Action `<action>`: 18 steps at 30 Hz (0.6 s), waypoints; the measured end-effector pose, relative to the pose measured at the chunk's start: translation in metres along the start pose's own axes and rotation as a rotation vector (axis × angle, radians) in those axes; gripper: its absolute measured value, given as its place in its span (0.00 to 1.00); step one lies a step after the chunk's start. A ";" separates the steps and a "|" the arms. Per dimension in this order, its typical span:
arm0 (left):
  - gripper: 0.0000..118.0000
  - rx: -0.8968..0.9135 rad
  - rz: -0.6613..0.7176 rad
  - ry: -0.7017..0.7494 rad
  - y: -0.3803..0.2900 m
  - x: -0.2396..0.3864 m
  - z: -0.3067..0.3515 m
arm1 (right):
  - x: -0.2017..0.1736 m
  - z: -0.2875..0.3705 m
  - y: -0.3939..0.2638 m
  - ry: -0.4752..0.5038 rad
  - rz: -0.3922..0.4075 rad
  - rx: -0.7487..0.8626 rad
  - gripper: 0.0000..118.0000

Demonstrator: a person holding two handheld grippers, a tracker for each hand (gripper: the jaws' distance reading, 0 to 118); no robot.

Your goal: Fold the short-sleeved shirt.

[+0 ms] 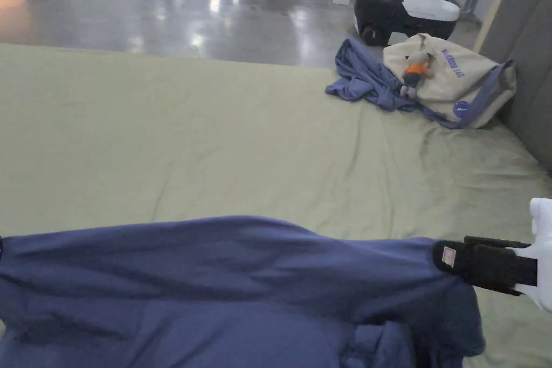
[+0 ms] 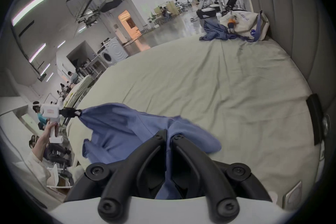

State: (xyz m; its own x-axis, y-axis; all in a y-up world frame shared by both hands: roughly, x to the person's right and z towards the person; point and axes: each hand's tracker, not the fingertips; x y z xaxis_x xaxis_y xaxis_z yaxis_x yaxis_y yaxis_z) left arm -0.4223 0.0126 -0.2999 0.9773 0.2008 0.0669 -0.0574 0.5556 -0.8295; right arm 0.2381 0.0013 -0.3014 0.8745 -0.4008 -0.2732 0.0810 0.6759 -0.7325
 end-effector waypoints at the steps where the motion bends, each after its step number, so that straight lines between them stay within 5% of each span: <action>1: 0.06 0.003 0.007 0.004 -0.010 -0.001 0.004 | -0.005 0.006 -0.006 0.007 0.012 -0.025 0.04; 10: 0.06 -0.067 0.096 0.012 -0.082 -0.016 0.014 | -0.048 0.056 -0.094 0.062 0.045 -0.062 0.04; 18: 0.06 -0.152 0.113 0.040 -0.111 -0.021 0.002 | -0.043 0.061 -0.166 0.044 0.009 -0.168 0.04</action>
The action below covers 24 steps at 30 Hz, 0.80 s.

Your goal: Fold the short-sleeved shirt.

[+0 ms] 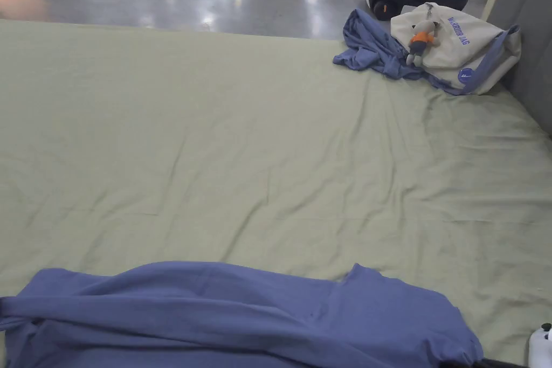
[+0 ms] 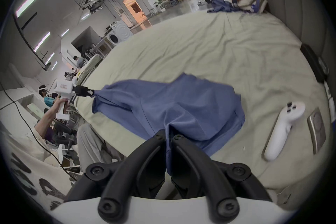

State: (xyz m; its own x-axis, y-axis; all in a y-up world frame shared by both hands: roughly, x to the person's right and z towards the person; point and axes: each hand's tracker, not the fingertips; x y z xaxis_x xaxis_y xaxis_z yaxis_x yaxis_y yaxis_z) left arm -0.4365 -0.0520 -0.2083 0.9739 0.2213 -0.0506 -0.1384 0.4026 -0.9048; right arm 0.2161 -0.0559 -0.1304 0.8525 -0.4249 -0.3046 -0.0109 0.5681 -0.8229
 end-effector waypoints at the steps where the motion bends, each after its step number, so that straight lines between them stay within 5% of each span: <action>1: 0.06 -0.007 0.002 0.004 0.000 -0.001 -0.002 | 0.002 0.000 -0.004 -0.009 0.003 0.004 0.04; 11: 0.06 -0.123 -0.101 0.078 -0.012 0.014 -0.003 | 0.006 -0.018 -0.032 -0.122 0.071 -0.038 0.08; 12: 0.10 -0.133 -0.100 0.090 -0.015 0.013 -0.005 | 0.005 -0.021 -0.034 -0.143 0.074 -0.040 0.22; 13: 0.30 -0.136 -0.094 0.099 -0.018 0.014 -0.006 | 0.005 -0.020 -0.034 -0.166 0.070 -0.047 0.51; 14: 0.57 -0.135 -0.097 0.112 -0.024 0.015 -0.004 | 0.003 -0.017 -0.037 -0.153 0.066 -0.033 0.66; 15: 0.74 -0.096 -0.109 0.151 -0.032 0.017 0.001 | -0.001 -0.009 -0.040 -0.143 0.054 0.007 0.67; 18: 0.74 0.144 -0.164 0.202 -0.063 0.029 0.040 | -0.029 0.030 -0.038 -0.179 0.058 0.201 0.66; 20: 0.70 0.292 -0.184 0.216 -0.083 0.037 0.067 | -0.052 0.056 -0.032 -0.246 0.100 0.339 0.49; 21: 0.55 0.334 -0.169 0.187 -0.093 0.040 0.081 | -0.050 0.069 -0.032 -0.245 0.117 0.396 0.22; 22: 0.05 0.342 -0.146 0.174 -0.096 0.042 0.088 | -0.057 0.076 -0.027 -0.255 0.110 0.437 0.04; 24: 0.01 0.309 -0.123 0.139 -0.095 0.040 0.094 | -0.072 0.093 -0.020 -0.267 0.106 0.575 0.04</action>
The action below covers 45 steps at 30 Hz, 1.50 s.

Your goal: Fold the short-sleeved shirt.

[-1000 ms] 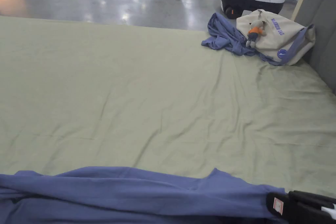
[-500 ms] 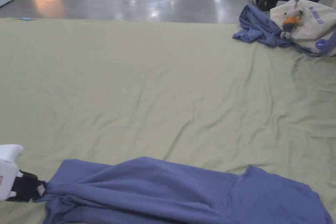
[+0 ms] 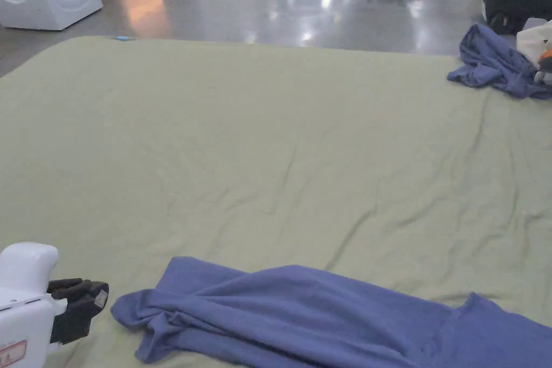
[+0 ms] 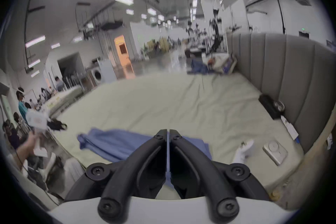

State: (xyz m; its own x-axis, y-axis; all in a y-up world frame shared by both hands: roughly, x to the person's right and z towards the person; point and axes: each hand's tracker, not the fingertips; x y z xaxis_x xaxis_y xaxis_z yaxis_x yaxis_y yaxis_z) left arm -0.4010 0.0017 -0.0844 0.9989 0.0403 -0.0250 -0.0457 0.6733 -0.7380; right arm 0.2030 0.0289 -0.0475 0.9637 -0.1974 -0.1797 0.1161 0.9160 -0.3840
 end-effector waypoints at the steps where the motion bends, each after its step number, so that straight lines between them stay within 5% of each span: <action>1: 0.01 0.049 -0.009 0.009 0.001 -0.002 0.002 | 0.001 0.000 0.007 0.051 -0.019 -0.003 0.04; 3: 0.01 -0.075 0.046 -0.098 0.018 -0.019 -0.014 | -0.004 0.003 0.021 0.092 -0.031 0.033 0.04; 6: 0.01 -0.136 0.137 -0.224 0.040 -0.046 -0.047 | -0.014 0.002 0.036 0.084 0.052 0.047 0.04; 11: 0.04 -0.288 0.176 -0.270 0.072 -0.073 -0.122 | -0.023 -0.006 0.043 0.092 0.063 0.031 0.04; 12: 0.24 -0.338 0.197 -0.294 0.072 -0.073 -0.137 | -0.025 -0.010 0.043 0.086 0.070 0.011 0.04; 13: 0.70 -0.368 0.198 -0.304 0.074 -0.076 -0.149 | -0.027 -0.012 0.043 0.081 0.073 0.003 0.04; 14: 0.85 -0.410 0.183 -0.304 0.074 -0.078 -0.164 | -0.029 -0.015 0.042 0.075 0.075 -0.008 0.04; 27: 0.86 -0.386 0.174 -0.542 0.040 -0.067 -0.194 | -0.032 -0.035 0.037 0.046 0.079 -0.080 0.04; 33: 0.85 -0.405 0.122 -0.500 0.042 -0.048 -0.196 | -0.032 -0.035 0.033 0.055 0.079 -0.092 0.04; 37: 0.68 -0.417 -0.109 -0.315 0.044 -0.017 -0.191 | -0.027 -0.034 0.027 0.048 0.071 -0.105 0.04; 41: 0.58 -0.416 -0.190 -0.162 0.044 0.013 -0.183 | -0.017 -0.031 0.020 0.048 0.033 -0.107 0.04; 43: 0.26 -0.387 -0.227 -0.180 0.041 0.026 -0.177 | -0.011 -0.029 0.016 0.053 0.017 -0.107 0.04; 45: 0.17 -0.401 -0.269 -0.148 0.039 0.040 -0.173 | -0.005 -0.025 0.012 0.054 0.003 -0.106 0.04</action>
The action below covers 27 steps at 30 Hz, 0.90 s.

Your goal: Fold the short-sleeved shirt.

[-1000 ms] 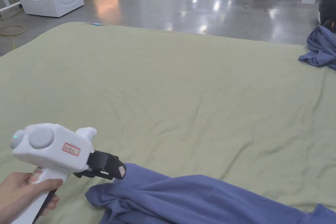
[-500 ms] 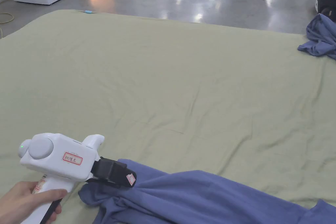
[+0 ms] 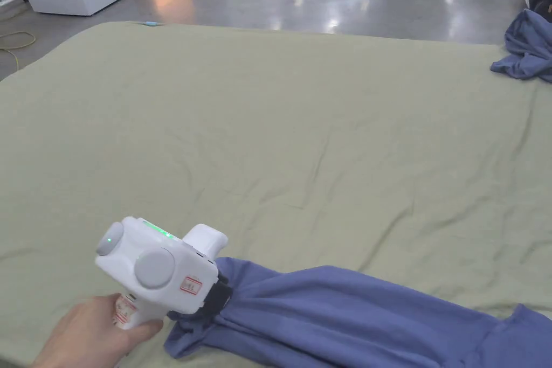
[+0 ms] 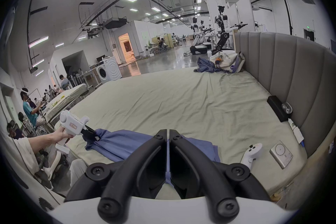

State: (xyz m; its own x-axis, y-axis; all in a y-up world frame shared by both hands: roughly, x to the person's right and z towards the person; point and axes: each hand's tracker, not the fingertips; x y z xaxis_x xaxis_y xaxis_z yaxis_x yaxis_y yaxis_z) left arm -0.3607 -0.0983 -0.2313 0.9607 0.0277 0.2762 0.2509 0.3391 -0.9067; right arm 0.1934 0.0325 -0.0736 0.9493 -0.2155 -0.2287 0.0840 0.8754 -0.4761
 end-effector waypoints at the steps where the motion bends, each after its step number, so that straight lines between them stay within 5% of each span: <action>1: 0.16 0.019 -0.034 0.051 -0.001 0.008 0.002 | 0.004 0.002 -0.002 0.005 -0.010 -0.001 0.04; 5: 0.14 0.028 0.091 -0.055 -0.004 -0.002 0.020 | 0.015 0.011 -0.005 0.006 -0.028 0.001 0.04; 8: 0.13 0.048 0.052 0.064 -0.001 -0.010 0.045 | 0.022 0.013 -0.006 0.015 -0.052 0.009 0.04; 10: 0.12 0.057 0.118 0.007 -0.002 -0.031 0.058 | 0.022 0.013 -0.006 0.017 -0.059 0.017 0.04; 14: 0.13 0.059 0.083 0.180 -0.007 -0.060 0.082 | 0.020 0.015 -0.004 0.019 -0.051 0.039 0.04; 20: 0.12 0.018 0.223 0.349 -0.021 -0.136 0.110 | 0.017 0.018 -0.002 0.030 -0.038 0.057 0.04; 27: 0.12 0.061 0.150 0.145 -0.013 -0.060 0.135 | 0.017 0.018 -0.001 0.035 -0.040 0.061 0.04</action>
State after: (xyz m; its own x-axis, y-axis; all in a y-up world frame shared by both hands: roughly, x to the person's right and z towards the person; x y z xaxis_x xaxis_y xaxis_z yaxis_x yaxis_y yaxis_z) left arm -0.4380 0.0222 -0.1931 0.9948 -0.0525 0.0871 0.1008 0.3981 -0.9118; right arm 0.2144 0.0357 -0.0621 0.9339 -0.2650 -0.2402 0.1413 0.8904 -0.4328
